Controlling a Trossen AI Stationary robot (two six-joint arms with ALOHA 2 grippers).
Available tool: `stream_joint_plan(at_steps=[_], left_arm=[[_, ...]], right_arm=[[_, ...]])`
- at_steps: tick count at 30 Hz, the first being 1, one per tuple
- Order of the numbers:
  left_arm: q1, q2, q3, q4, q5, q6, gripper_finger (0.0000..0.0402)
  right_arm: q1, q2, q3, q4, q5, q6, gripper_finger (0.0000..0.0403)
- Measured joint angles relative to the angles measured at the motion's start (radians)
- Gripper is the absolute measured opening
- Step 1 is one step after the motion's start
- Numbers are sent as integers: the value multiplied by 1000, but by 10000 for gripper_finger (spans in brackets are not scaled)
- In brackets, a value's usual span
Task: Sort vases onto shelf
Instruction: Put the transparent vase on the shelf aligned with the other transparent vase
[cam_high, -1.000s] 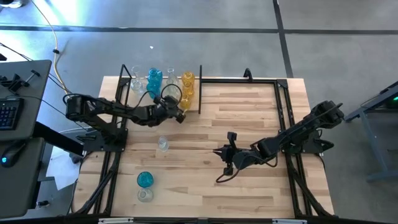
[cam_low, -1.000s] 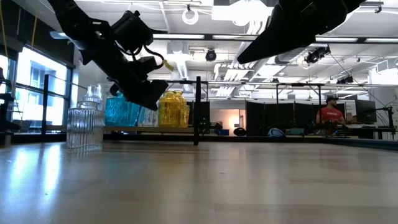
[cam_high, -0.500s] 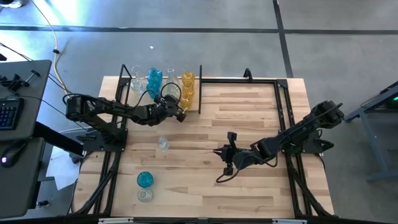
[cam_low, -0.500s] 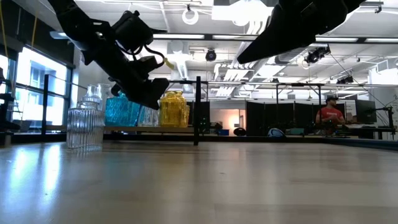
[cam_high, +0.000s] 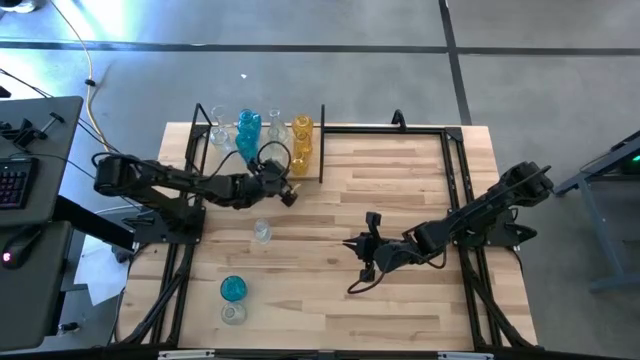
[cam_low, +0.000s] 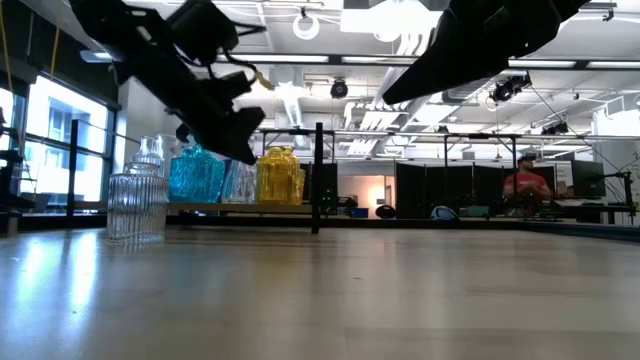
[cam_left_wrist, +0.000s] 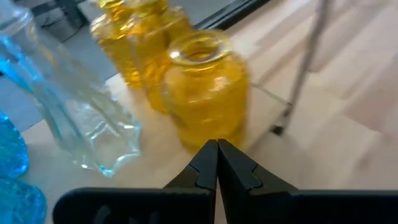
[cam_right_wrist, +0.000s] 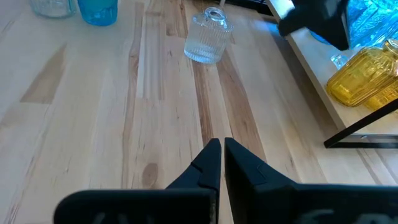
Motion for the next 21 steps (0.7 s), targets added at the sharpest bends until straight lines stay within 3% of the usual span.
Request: stream_joint_plan(at_steps=[12,21], left_arm=[[-230,-107,0,-70,-96,-9,0],[-296,-113,0,-63,-96,-10,0]], right_arm=[[0,0,0,1,0,0,2],[0,0,0,1,0,0,2]])
